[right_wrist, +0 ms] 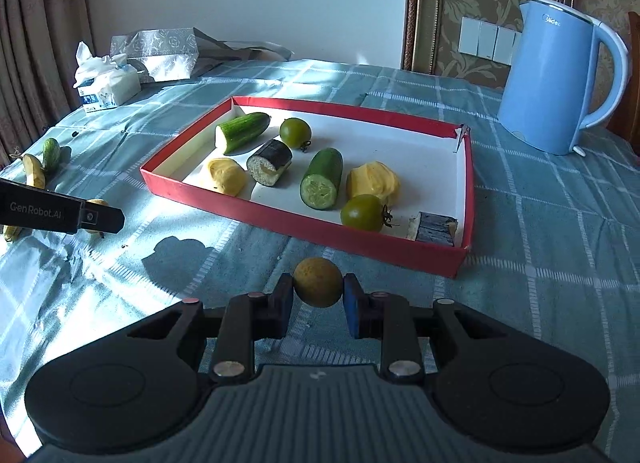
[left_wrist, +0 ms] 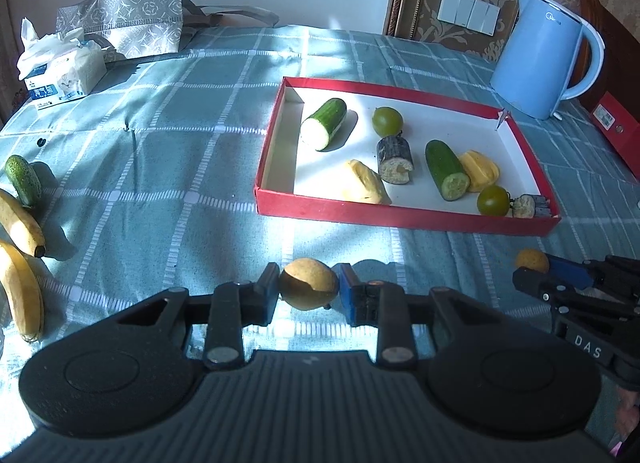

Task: Organize fruits
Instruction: 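Carry both held tan fruits toward the tray with both grippers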

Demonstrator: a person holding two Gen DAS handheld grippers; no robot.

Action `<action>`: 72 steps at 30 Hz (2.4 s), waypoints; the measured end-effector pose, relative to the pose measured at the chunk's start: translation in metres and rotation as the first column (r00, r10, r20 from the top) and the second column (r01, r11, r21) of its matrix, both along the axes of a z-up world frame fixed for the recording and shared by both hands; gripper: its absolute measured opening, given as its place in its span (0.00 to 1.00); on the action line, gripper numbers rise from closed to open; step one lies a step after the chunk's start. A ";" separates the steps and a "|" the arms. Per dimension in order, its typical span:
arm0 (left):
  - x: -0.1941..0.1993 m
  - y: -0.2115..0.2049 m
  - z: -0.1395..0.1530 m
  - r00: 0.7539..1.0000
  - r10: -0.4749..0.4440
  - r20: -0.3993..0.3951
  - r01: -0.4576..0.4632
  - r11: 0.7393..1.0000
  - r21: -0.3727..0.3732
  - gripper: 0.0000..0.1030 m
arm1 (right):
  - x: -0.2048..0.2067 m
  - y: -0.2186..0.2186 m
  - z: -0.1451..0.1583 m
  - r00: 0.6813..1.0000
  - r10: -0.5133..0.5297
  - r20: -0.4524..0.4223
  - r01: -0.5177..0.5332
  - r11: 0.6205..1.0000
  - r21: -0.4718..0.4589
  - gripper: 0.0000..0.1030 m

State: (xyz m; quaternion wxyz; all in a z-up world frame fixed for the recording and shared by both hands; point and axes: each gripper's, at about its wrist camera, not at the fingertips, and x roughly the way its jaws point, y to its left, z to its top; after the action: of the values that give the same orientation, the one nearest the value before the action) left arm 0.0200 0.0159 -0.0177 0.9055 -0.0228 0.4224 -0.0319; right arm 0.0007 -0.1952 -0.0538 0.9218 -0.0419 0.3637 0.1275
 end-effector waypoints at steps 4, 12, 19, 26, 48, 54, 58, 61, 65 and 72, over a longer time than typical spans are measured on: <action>0.004 -0.004 0.000 1.000 -0.011 -0.007 0.011 1.000 0.010 0.27 | -0.003 -0.004 0.003 1.000 -0.014 0.001 0.014 1.000 0.004 0.25; 0.006 -0.007 -0.004 1.000 -0.020 -0.019 0.020 1.000 0.015 0.27 | -0.005 -0.010 0.004 1.000 -0.030 -0.002 0.030 1.000 0.010 0.25; 0.008 -0.007 -0.005 1.000 -0.016 -0.027 0.016 1.000 0.013 0.27 | -0.004 -0.011 0.006 1.000 -0.024 -0.002 0.024 1.000 0.014 0.25; 0.011 -0.008 -0.007 0.999 -0.016 -0.033 0.016 1.000 0.013 0.27 | -0.003 -0.011 0.008 1.000 -0.021 -0.001 0.021 1.000 0.020 0.25; 0.016 -0.012 -0.011 0.999 -0.025 -0.044 0.026 1.000 0.015 0.27 | -0.004 -0.013 0.008 0.999 -0.034 -0.007 0.034 0.999 0.034 0.25; 0.017 -0.013 -0.011 0.999 -0.024 -0.042 0.024 1.000 0.000 0.27 | -0.006 -0.016 0.008 0.999 -0.048 -0.015 0.048 0.998 0.042 0.25; 0.020 -0.014 -0.011 0.999 -0.029 -0.045 0.029 1.000 -0.012 0.27 | -0.008 -0.017 0.008 0.998 -0.055 -0.019 0.056 0.998 0.040 0.25; 0.021 -0.017 -0.011 0.999 -0.033 -0.041 0.032 0.999 -0.012 0.27 | -0.009 -0.020 0.008 0.998 -0.064 -0.025 0.065 0.997 0.039 0.25; 0.024 -0.020 -0.012 0.999 -0.039 -0.038 0.039 0.999 -0.015 0.27 | -0.011 -0.022 0.008 0.997 -0.076 -0.027 0.077 0.996 0.035 0.25; 0.028 -0.025 -0.014 0.997 -0.063 -0.041 0.062 0.998 -0.020 0.27 | -0.009 -0.027 0.007 0.994 -0.104 -0.031 0.105 0.994 0.034 0.25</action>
State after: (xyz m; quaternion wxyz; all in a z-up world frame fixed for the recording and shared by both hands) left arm 0.0481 -0.0089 -0.0317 0.8948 -0.0186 0.4414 -0.0639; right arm -0.0081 -0.2220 -0.0464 0.9223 -0.0046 0.3767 0.0862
